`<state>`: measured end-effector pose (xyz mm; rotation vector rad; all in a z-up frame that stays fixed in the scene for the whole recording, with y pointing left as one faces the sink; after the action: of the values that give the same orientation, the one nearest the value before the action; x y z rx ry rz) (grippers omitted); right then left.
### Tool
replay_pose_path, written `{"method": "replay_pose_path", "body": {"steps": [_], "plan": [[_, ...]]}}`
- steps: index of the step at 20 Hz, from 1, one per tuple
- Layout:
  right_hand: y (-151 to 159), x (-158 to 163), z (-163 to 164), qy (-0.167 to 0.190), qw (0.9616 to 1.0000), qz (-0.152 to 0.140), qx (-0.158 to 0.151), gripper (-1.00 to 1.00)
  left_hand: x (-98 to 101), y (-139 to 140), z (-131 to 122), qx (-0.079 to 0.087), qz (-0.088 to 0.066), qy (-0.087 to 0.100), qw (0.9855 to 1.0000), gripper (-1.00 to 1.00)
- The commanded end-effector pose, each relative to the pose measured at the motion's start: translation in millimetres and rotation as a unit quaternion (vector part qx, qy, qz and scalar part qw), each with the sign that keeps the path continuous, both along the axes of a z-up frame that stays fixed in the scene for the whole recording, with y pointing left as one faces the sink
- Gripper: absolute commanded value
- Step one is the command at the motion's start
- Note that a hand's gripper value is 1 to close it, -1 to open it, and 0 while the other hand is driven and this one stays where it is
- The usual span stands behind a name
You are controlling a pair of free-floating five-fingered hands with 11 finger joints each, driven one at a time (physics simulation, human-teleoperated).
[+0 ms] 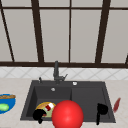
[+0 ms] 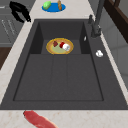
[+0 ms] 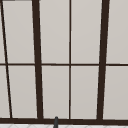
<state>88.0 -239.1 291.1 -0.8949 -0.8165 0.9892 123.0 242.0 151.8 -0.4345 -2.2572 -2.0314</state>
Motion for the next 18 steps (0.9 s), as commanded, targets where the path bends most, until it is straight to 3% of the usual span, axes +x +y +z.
{"method": "replay_pose_path", "body": {"steps": [1, 5, 7, 15, 18], "plan": [[-3, 17, 0, 0.012, 0.9999, 0.000, 0.003, -1.00, 0.0, 0, 0, 0.000, 0.000, 0.000, 1.0000, 0.00], [-9, 37, -1, 0.039, 0.9992, 0.004, 0.007, -1.00, 0.0, 0, 0, 0.000, 0.000, 0.000, 1.0000, 0.00], [-10, 27, -1, 0.021, 0.9997, 0.013, 0.007, -1.00, 0.0, 0, 0, 0.000, 0.000, 0.000, 1.0000, 0.00], [-3, -11, 3, 0.007, 0.9999, 0.008, 0.003, -1.00, 0.0, 0, 0, 0.000, 0.000, 0.000, 1.0000, 0.00], [-5, -2, 3, 0.006, 1.0000, 0.003, 0.002, -1.00, 0.0, 0, 0, 0.000, 0.000, 0.000, 1.0000, 0.00]]}}
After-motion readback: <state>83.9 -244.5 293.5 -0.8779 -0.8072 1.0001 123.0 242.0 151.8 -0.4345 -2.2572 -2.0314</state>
